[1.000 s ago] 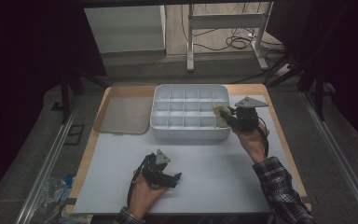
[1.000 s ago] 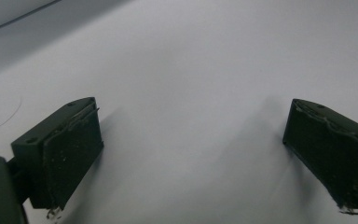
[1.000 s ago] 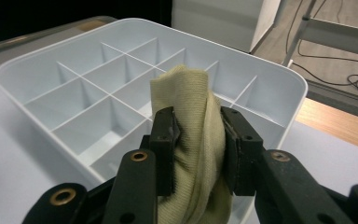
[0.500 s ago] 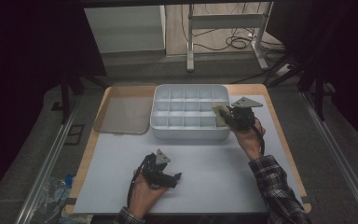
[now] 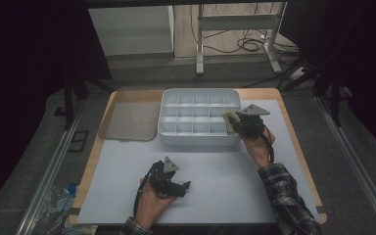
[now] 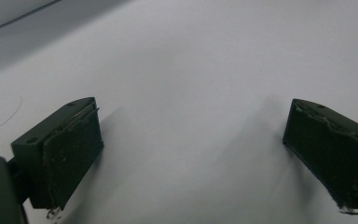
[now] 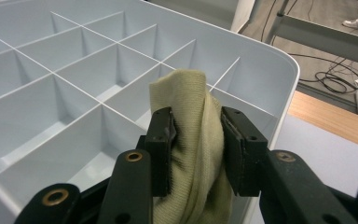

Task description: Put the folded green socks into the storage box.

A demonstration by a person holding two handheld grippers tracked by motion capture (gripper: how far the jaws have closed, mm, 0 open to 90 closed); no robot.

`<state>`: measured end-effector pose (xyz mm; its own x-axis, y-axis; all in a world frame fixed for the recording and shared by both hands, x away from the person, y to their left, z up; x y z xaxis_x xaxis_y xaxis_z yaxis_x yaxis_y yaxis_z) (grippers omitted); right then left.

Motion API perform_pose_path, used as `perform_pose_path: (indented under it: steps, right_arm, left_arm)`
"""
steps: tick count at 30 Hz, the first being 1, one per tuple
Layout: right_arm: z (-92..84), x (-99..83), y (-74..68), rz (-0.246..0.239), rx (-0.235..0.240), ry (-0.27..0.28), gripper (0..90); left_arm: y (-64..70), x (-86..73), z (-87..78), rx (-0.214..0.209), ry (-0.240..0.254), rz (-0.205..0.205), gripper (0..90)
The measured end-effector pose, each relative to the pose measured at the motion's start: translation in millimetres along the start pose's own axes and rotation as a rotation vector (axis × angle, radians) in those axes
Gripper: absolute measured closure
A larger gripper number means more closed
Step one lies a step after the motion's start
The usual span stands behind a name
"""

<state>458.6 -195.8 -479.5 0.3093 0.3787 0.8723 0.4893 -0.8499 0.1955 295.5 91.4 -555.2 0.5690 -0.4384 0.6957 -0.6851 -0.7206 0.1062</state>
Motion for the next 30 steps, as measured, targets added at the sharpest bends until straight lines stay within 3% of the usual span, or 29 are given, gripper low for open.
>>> perform_pose_path:
  steps: [9, 24, 30]
  right_arm:
    - [4.9, -4.1, -1.1, 0.008, 0.014, -0.014, 60.9]
    - [-10.2, -8.5, 1.5, 0.018, 0.046, -0.013, 49.3]
    - [-7.2, -4.1, 2.1, 0.021, 0.052, -0.019, 46.2]
  left_arm:
    - [-0.2, 0.0, 0.0, 0.001, -0.001, 0.002, 4.1]
    - [0.2, 0.0, 0.3, 0.000, 0.004, -0.003, 4.1]
    - [0.0, 0.0, 0.1, 0.000, 0.000, 0.000, 4.1]
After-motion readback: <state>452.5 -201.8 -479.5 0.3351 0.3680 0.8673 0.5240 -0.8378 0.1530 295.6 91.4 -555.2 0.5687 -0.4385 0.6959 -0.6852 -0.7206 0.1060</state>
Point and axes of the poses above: each handheld gripper's, and its own axes: z roughly forward along the jaws, x roughly out of its top, y roughly to its right, the point moved 1 cm from there along z, roughly forward along the jaws, and after that the axes turned 5 degrees about -x, right-handed, at the moved point
